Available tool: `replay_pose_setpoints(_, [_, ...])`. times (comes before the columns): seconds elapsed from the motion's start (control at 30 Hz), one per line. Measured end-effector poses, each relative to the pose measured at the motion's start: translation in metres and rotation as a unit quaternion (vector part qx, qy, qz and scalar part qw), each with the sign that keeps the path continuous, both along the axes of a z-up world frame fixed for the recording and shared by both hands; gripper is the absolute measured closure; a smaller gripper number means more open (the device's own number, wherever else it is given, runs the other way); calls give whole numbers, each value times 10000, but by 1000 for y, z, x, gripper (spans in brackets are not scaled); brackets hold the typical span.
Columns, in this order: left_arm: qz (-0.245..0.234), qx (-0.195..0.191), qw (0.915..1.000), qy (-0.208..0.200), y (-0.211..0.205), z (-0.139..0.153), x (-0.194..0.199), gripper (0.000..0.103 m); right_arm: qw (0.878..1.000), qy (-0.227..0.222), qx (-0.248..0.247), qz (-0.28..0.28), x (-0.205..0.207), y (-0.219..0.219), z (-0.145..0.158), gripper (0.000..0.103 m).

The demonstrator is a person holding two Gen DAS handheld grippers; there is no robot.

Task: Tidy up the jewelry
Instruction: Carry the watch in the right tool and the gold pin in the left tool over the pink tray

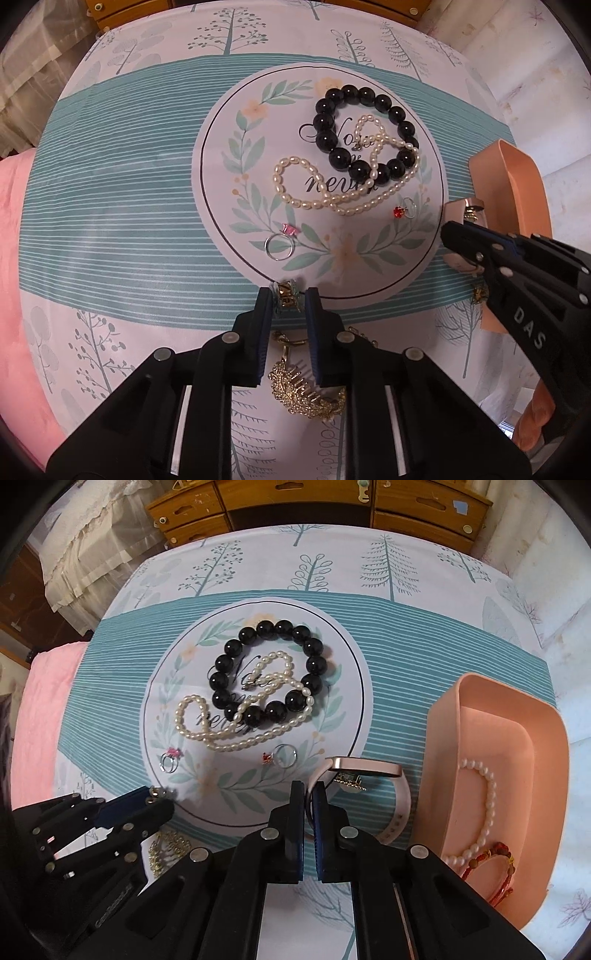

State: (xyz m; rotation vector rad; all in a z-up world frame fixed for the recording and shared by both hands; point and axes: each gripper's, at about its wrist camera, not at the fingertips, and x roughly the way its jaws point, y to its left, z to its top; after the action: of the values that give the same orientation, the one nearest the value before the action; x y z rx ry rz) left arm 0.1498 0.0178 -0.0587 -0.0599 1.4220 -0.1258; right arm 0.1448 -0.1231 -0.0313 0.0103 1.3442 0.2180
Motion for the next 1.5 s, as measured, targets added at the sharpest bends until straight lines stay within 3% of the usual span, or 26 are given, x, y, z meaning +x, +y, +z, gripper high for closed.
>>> replay_pose_setpoints(0.47, [-63,235,9996,-174,-12,2,0,87,9998,-62,184,-23,-22,-10,9,99])
replay_pose_setpoints(0.67, [-185,269,9982,-496,-20,35,-14,87,9988,-272,395,-15,-34,-15,35,99])
replay_pose_setpoints(0.9, [-450,294,9930,-1052,-32,109,-47,87,9944,-788,711,-21,-57,-34,97,99])
replay_pose_setpoints(1.27, [-1048,331,9765,-1854,-116,206,-52,87,9779,-1870,813,-463,-94,-134,220,99])
replay_pose_setpoints(1.4, [-1305,194,9736,-1864,-158,209,-41,87,9759,-1883,874,-672,-94,-175,227,99])
replay_pose_setpoints(1.5, [-1467,195,9737,-1735,-184,192,-31,87,9772,-1637,1070,-824,-91,-203,204,99])
